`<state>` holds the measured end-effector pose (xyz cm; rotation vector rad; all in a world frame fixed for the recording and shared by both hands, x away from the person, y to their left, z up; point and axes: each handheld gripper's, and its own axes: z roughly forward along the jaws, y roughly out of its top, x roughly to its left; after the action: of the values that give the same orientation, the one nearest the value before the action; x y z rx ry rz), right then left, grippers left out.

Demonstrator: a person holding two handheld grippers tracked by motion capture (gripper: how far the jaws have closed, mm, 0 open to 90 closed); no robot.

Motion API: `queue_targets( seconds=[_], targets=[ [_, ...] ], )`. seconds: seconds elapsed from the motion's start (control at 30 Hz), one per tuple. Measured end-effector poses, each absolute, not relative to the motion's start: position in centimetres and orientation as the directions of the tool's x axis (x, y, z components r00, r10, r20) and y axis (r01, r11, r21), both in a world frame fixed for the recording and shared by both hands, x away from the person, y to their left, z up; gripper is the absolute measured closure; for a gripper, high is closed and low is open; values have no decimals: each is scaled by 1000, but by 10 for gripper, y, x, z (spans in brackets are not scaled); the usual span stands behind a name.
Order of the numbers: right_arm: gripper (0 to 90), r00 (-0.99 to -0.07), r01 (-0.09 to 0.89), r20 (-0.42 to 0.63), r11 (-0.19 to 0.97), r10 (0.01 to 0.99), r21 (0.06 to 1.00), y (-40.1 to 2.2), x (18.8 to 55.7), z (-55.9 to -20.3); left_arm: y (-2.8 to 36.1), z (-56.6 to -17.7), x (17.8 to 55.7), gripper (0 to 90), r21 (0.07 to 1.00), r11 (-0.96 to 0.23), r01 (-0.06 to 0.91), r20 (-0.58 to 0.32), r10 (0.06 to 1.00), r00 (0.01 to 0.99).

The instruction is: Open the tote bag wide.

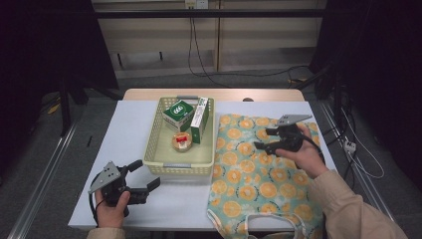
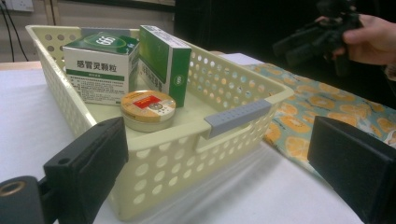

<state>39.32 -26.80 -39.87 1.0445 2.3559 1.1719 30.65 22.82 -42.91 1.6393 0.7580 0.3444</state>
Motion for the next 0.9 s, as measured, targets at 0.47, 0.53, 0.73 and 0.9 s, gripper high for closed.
queue_targets(
  seconds=[0.47, 0.53, 0.73, 0.9],
  targets=[
    [263, -817, 436, 71, 533, 572, 725, -208, 357, -433, 228, -432, 306, 49, 954, -61, 293, -187, 642, 744],
    [263, -826, 432, 77, 539, 558, 724, -207, 352, -434, 229, -431, 306, 49, 955, -59, 292, -187, 642, 743],
    [261, -847, 420, 106, 532, 522, 735, -214, 321, -438, 230, -431, 304, 49, 955, -52, 292, -190, 649, 737],
    [329, -850, 412, 106, 526, 516, 744, -232, 297, -445, 229, -431, 304, 49, 954, -67, 291, -180, 650, 739]
  ],
)
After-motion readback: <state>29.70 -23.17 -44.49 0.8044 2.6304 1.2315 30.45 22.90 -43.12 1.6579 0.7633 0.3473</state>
